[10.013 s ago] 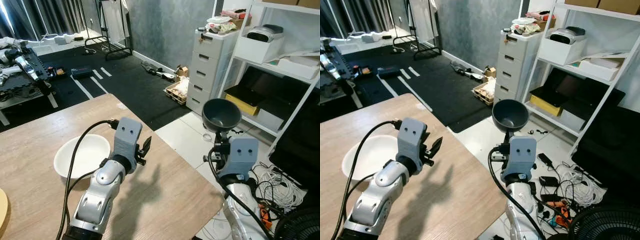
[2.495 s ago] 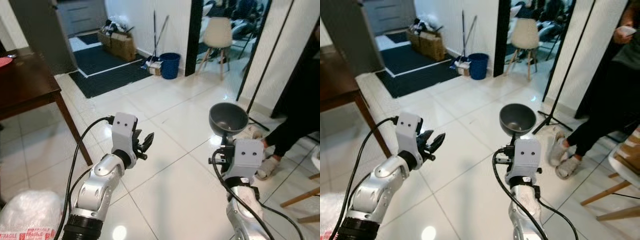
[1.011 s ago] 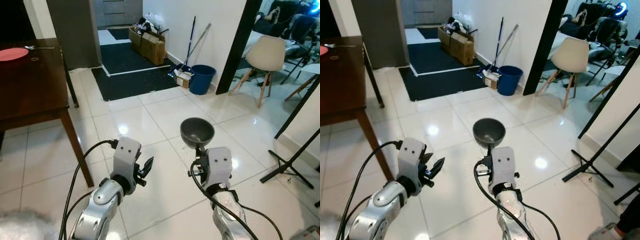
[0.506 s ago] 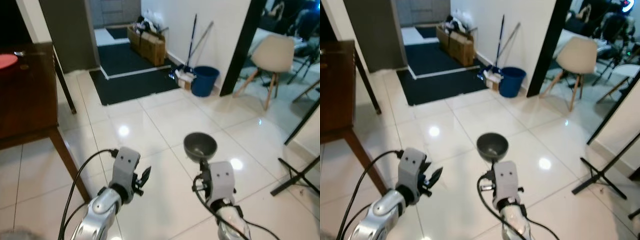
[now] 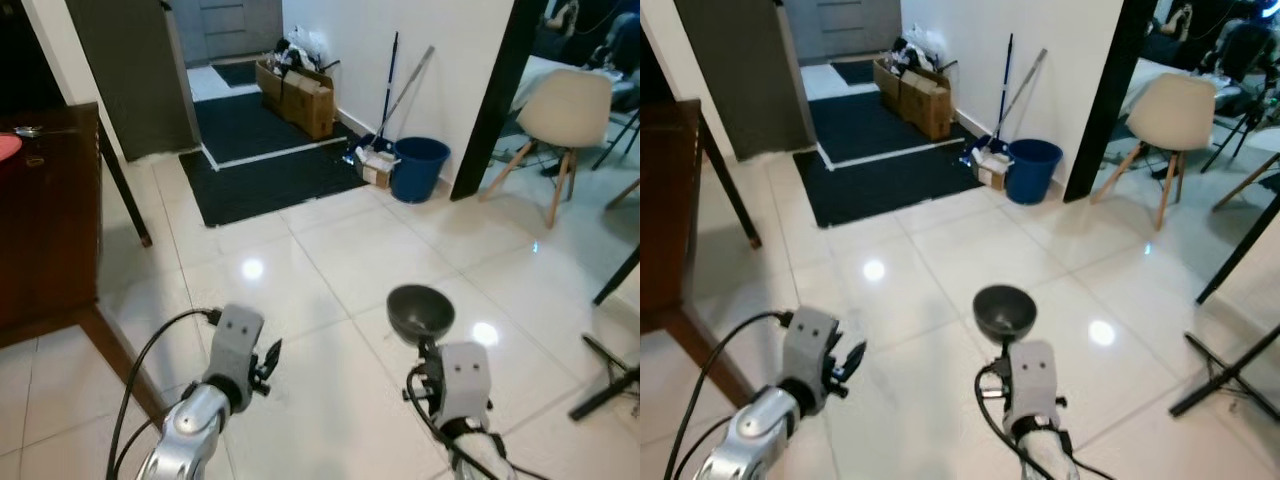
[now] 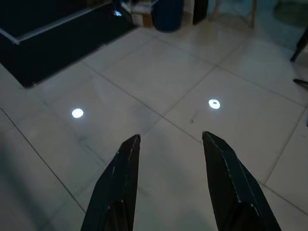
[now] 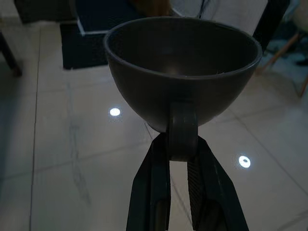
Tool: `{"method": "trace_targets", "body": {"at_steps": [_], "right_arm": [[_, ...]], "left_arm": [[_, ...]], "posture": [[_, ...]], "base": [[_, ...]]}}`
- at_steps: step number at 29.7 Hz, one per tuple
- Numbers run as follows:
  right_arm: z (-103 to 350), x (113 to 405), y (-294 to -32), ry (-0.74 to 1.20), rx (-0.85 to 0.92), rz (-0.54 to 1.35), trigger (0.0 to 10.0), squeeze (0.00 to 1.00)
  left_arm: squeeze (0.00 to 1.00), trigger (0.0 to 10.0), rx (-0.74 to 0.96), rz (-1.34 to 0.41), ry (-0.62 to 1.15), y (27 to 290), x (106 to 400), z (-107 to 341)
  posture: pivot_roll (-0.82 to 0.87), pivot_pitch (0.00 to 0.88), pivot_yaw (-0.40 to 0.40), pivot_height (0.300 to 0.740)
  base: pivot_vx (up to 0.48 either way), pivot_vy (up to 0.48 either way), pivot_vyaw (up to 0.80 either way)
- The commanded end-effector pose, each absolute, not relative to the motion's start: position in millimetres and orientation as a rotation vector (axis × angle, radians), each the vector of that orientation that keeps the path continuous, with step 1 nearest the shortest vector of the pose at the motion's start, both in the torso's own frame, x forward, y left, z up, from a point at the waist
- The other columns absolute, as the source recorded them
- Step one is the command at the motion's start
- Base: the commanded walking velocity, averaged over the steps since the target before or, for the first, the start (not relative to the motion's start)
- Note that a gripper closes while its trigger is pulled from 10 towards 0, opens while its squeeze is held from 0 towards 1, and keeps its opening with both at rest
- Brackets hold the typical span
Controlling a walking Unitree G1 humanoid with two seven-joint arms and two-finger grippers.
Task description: Setting the table
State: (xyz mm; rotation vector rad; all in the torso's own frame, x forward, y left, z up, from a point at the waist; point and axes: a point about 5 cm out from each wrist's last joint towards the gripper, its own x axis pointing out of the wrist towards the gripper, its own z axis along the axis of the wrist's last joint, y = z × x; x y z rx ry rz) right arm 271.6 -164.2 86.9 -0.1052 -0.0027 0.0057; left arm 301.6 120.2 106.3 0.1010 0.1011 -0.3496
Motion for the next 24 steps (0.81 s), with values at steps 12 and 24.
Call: {"method": "trace_targets", "body": {"at_steps": [12,24], "right_arm": [[52,254,-167,0.116,-0.125,0.060,10.0,0.00],[60,258,-159,0.075,-0.095,0.087,10.0,0.00]], "left_arm": [[0.00,10.0,0.129,-0.279,0.200,132,281,67],[0.00,10.0,0.124,-0.269,0.192,131,280,67]], "posture": [[0.00,0.053,0.046,0.740],[0.00,0.066,0.057,0.740]], "base": [[0.472,0.000,0.00],[0.472,0.000,0.00]]}}
